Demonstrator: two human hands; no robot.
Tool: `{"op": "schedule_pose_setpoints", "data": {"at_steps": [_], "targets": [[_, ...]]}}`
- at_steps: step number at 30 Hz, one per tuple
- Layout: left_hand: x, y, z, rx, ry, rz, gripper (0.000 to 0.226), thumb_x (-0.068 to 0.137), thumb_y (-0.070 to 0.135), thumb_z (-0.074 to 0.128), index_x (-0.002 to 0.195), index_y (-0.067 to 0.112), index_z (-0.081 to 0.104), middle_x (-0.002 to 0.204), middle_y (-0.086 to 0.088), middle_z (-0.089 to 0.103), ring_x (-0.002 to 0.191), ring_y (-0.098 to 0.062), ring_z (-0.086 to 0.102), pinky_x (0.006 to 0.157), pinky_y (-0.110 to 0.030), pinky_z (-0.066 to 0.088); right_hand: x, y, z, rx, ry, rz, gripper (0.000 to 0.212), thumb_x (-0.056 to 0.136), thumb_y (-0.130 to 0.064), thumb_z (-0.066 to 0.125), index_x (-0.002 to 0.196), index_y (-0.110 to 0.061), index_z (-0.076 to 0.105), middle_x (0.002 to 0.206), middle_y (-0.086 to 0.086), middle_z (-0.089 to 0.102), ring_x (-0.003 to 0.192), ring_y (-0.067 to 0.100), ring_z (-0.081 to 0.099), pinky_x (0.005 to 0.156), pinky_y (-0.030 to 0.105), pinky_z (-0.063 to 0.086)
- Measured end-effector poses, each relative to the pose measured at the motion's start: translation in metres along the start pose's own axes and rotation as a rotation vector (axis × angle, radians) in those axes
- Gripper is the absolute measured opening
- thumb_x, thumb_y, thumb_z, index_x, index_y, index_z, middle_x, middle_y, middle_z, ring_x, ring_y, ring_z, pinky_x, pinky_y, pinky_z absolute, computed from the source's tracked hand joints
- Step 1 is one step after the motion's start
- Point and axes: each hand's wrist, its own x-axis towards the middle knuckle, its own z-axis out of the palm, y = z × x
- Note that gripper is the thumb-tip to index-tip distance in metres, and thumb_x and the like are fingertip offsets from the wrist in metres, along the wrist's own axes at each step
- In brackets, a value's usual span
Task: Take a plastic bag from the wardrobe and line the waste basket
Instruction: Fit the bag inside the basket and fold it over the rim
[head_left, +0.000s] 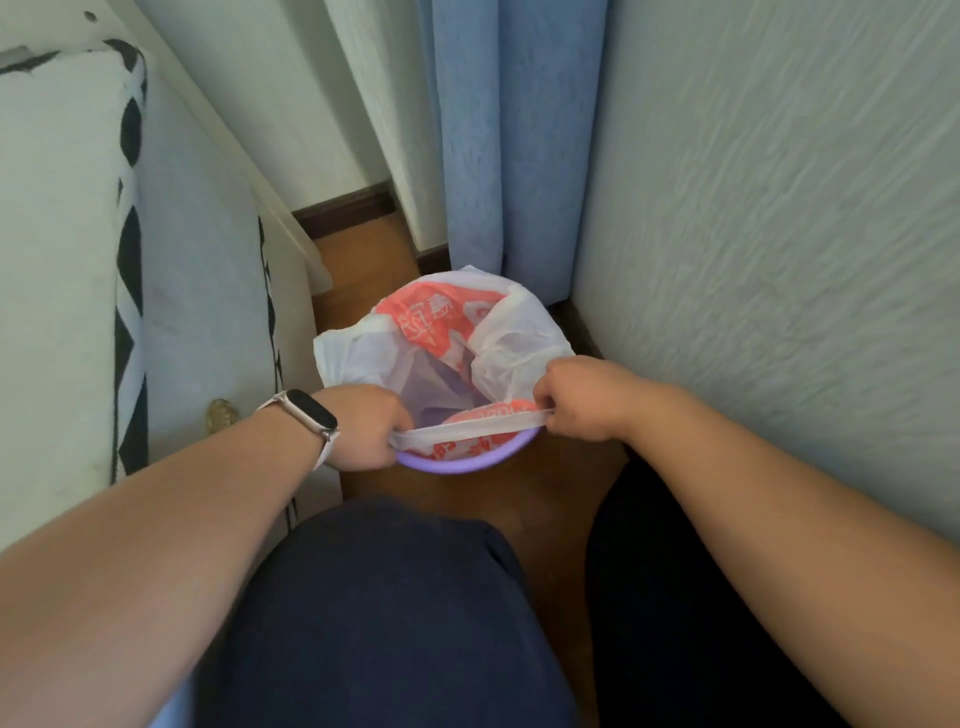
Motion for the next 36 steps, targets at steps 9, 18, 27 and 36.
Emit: {"op": "schedule_pose_setpoints", "data": {"at_steps": [9, 18, 27, 36], "targets": [[0.007, 0.008, 0.013, 0.209, 0.145, 0.061, 0.036, 0.084, 0.056, 0.06, 0.106, 0.027, 0.059, 0.099, 0.005, 0.06, 0.088, -0.016, 0.055, 0.069, -0.028, 0.04, -0.002, -0.003, 0.003, -0.016, -0.079, -0.039, 0.028, 0.085, -0.031, 0.061, 0.111, -0.029, 0.071, 0.099, -0.001, 0.071, 0.088, 0.021, 0.064, 0.079, 0.033, 0.055], [0.025, -0.013, 0.021, 0.207, 0.493, -0.071, 0.029, 0.093, 0.035, 0.047, 0.115, 0.021, 0.061, 0.113, -0.001, 0.062, 0.102, -0.024, 0.059, 0.072, -0.033, 0.048, 0.02, -0.004, 0.012, 0.011, 0.01, -0.065, 0.038, 0.092, -0.03, 0.056, 0.129, -0.031, 0.059, 0.122, -0.002, 0.061, 0.101, 0.021, 0.06, 0.078, 0.029, 0.048], [0.031, -0.025, 0.035, 0.211, 0.419, -0.187, 0.025, 0.096, 0.027, 0.046, 0.106, 0.023, 0.068, 0.1, 0.001, 0.069, 0.09, -0.023, 0.065, 0.074, -0.038, 0.057, 0.029, -0.003, 0.018, 0.015, -0.046, -0.016, 0.028, 0.093, -0.034, 0.054, 0.12, -0.03, 0.062, 0.109, -0.003, 0.064, 0.089, 0.015, 0.062, 0.077, 0.03, 0.055], [0.033, -0.013, 0.006, 0.001, 0.755, -0.115, 0.025, 0.091, 0.04, 0.046, 0.083, 0.021, 0.06, 0.086, 0.002, 0.062, 0.08, -0.017, 0.056, 0.06, -0.026, 0.035, 0.032, -0.016, -0.007, 0.113, 0.397, 0.028, 0.028, 0.092, -0.033, 0.052, 0.115, -0.02, 0.062, 0.113, 0.0, 0.056, 0.101, 0.025, 0.054, 0.081, 0.04, 0.05]]}}
